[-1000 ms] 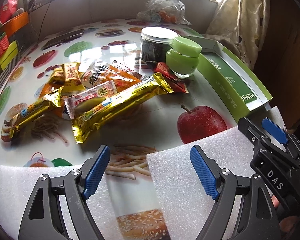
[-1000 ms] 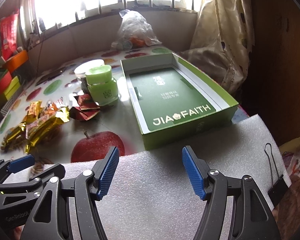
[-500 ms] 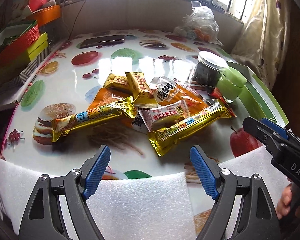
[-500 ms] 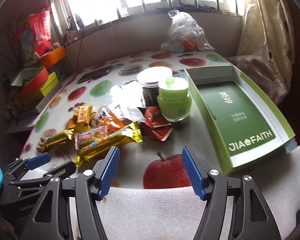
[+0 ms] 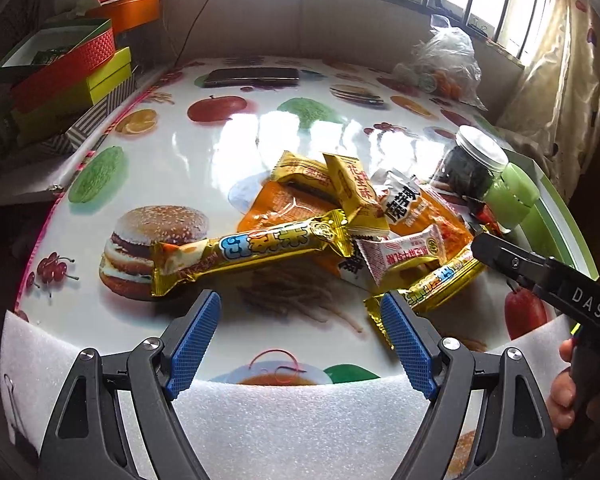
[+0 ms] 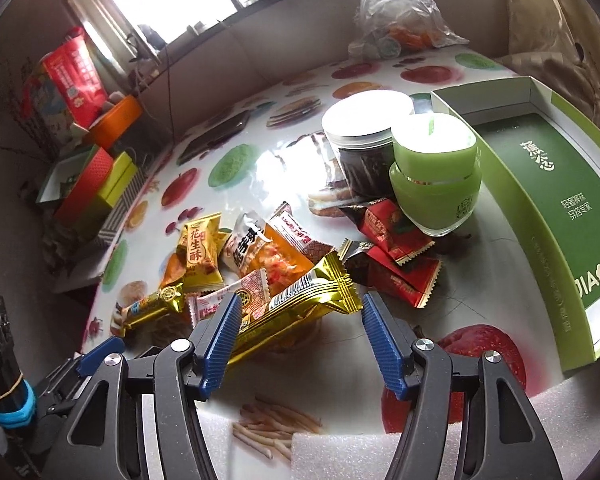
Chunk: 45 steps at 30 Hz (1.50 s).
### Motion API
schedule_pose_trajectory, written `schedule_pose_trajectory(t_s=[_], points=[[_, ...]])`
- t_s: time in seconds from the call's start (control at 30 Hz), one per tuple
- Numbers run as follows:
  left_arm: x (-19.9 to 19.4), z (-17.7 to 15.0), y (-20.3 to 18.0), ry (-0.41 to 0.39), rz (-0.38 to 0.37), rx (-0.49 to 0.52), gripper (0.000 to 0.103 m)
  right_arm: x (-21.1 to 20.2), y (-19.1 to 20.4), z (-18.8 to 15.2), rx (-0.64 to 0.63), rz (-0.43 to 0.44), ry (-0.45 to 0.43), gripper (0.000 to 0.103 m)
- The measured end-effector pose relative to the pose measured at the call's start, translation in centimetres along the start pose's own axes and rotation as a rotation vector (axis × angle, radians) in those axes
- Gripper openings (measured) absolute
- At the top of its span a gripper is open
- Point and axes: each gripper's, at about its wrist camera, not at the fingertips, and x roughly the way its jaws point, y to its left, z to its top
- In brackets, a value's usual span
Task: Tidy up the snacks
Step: 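Move both tools toward the pile of wrapped snacks, then grasp a gold snack bar with the right tool while the left tool grasps a yellow peanut candy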
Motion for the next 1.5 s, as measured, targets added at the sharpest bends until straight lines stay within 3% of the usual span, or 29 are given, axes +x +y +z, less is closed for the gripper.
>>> schedule_pose_trajectory(t_s=[0.07,0.23,0.4,0.5,0.63,0.73,0.87,1.03,1.2,1.27,1.37,1.5], points=[[0.1,0.2,0.2,-0.002,0.008,-0.006,0.082,0.6,0.0,0.1,0.010,-0.007,0.013,0.060],[0.5,0.3,0.0,0.011,-0.001,0.000,0.082,1.0,0.2,0.2,-0.001,-0.015,0.014,0.043],[0.6,0.8,-0.7,0.005,-0.012,0.028,0.082,0.2,-0.2,0.2,-0.001,0.006,-0.010,0.018],[0.5,1.4,-1.1,-0.005,-0.021,0.044,0.082,-0.2,-0.5,0.3,-0.013,0.018,-0.006,0.016],[0.8,1.9,-1.6,-0.008,-0.031,0.063,0.082,-0.6,-0.9,0.9,-0.042,-0.017,-0.011,0.016],[1.2,2.3,-1.9,0.000,-0.040,0.074,0.082,-0.7,-1.3,0.8,-0.035,-0.003,0.016,0.021],[1.9,2.8,-3.0,0.001,-0.069,0.147,0.082,-1.5,-1.7,0.1,-0.027,-0.055,0.025,0.027],[2.3,3.4,-4.3,-0.001,-0.100,0.241,0.082,-2.3,-1.7,-1.3,0.017,0.019,0.054,0.034],[2.5,3.8,-3.6,0.002,-0.099,0.209,0.082,-2.4,-0.5,-2.2,-0.001,0.045,0.086,0.037],[2.3,3.8,-3.0,0.000,-0.098,0.192,0.082,-3.3,0.8,-2.3,-0.095,-0.025,0.043,0.038],[2.1,3.8,-2.1,-0.003,-0.079,0.175,0.082,-4.1,3.3,-2.5,-0.370,-0.088,-0.011,0.041],[1.6,4.0,-0.8,-0.014,-0.079,0.126,0.082,-2.5,5.4,-3.4,-0.656,-0.026,0.098,0.043]])
